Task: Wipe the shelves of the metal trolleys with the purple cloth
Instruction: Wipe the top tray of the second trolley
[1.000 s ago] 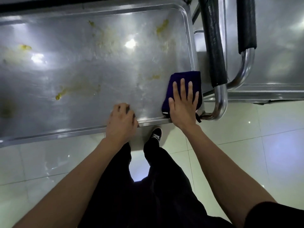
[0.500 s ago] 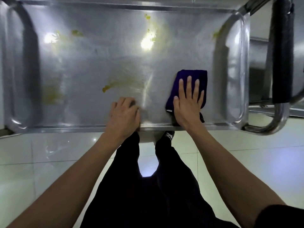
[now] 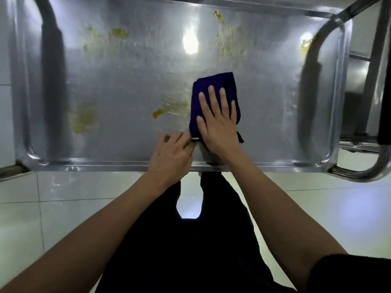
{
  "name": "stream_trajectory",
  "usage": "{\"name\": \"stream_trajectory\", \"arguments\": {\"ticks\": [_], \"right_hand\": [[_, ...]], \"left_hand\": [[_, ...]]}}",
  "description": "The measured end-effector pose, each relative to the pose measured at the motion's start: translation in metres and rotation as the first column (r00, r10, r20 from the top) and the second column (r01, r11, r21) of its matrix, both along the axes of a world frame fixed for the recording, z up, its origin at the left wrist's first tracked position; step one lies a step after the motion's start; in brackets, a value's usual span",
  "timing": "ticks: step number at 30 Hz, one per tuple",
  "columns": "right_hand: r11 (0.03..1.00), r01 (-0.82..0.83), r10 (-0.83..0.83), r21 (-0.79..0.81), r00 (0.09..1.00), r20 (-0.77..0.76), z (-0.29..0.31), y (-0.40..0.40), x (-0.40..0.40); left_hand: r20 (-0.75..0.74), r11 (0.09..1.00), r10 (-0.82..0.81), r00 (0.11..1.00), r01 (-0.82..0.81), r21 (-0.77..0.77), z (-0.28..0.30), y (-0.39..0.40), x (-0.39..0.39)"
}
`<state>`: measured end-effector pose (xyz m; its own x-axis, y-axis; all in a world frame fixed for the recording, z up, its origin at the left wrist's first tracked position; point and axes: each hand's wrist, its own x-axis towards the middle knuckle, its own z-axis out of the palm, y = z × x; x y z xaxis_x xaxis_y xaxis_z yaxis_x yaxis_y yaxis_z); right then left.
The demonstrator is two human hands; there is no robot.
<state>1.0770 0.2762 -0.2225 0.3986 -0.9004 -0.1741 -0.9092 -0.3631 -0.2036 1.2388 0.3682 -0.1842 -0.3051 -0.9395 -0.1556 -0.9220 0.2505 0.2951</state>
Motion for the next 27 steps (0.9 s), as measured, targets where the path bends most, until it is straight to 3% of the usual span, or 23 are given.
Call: {"name": "stream_trajectory", "arguments": {"ticks": [9,14,17,22,27], "right_hand": [[0.999,0.028,-0.028,0.021,0.999,0.016,0.006,-0.018,-0.055],[0.998,0.046,-0.047,0.034,0.999,0.014,0.010,-0.030,-0.117],[0.994,0.102,-0.103,0.043,0.994,0.019,0.011,-0.036,-0.153],[0.980,0.192,-0.192,0.045,0.981,0.000,0.012,-0.047,-0.214],[0.922,0.386,-0.383,0.020,0.920,-0.087,0.017,-0.064,-0.279]], "left_hand": [[0.250,0.991,-0.041,0.967,0.008,0.132,0.029,-0.050,-0.043],[0.190,0.998,-0.035,0.981,0.026,0.053,0.029,-0.083,-0.098],[0.177,0.998,-0.025,0.984,0.013,0.069,0.027,-0.104,-0.134],[0.296,0.985,0.012,0.955,-0.062,0.159,0.026,-0.120,-0.170],[0.368,0.981,0.005,0.930,-0.076,0.180,0.033,-0.129,-0.185]]}}
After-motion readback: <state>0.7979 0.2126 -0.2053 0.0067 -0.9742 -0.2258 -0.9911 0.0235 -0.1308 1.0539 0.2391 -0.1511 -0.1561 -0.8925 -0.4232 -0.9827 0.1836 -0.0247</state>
